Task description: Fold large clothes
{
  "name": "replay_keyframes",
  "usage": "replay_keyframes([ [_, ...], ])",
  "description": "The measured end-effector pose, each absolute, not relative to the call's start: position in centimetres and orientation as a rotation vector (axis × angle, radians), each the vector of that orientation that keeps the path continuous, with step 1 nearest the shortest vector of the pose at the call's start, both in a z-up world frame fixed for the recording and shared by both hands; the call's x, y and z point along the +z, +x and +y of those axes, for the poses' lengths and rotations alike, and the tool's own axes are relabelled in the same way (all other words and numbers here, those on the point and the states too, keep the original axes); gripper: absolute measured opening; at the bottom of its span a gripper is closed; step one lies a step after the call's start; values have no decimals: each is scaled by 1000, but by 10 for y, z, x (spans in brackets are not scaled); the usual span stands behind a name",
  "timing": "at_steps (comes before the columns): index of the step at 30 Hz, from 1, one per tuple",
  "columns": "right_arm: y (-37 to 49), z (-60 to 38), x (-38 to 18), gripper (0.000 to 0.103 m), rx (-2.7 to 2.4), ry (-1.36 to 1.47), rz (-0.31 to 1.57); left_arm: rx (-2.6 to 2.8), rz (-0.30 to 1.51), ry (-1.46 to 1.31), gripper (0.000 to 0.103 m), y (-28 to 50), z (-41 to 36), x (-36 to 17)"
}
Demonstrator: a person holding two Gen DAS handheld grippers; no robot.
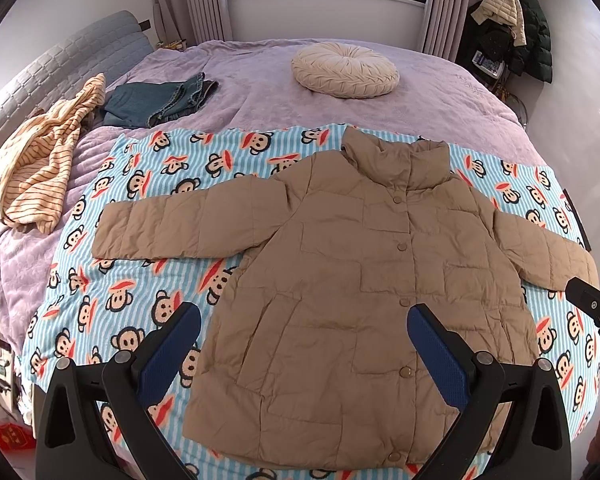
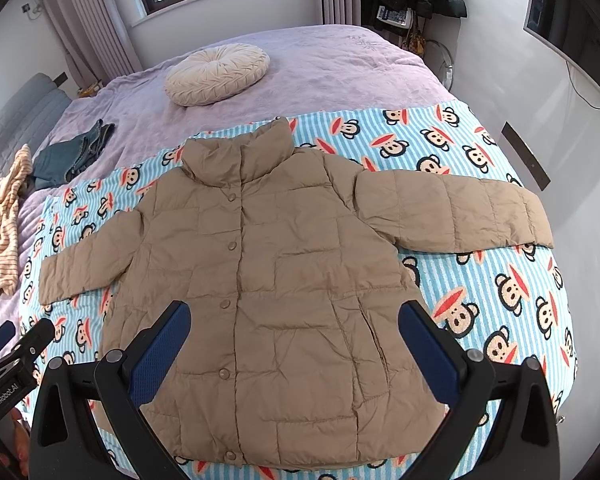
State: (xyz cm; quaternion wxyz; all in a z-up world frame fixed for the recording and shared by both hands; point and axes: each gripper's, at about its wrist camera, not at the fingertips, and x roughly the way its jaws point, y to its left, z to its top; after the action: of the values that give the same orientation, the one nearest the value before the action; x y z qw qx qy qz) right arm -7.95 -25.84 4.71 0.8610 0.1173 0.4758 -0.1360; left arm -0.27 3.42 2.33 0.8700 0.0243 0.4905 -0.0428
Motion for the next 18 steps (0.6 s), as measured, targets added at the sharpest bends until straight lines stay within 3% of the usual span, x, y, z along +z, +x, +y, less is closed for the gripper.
replay_keyframes([
  [18,-79,-257,47,103,-283,246,1001,-86,1029,48,103,-7,38,19],
])
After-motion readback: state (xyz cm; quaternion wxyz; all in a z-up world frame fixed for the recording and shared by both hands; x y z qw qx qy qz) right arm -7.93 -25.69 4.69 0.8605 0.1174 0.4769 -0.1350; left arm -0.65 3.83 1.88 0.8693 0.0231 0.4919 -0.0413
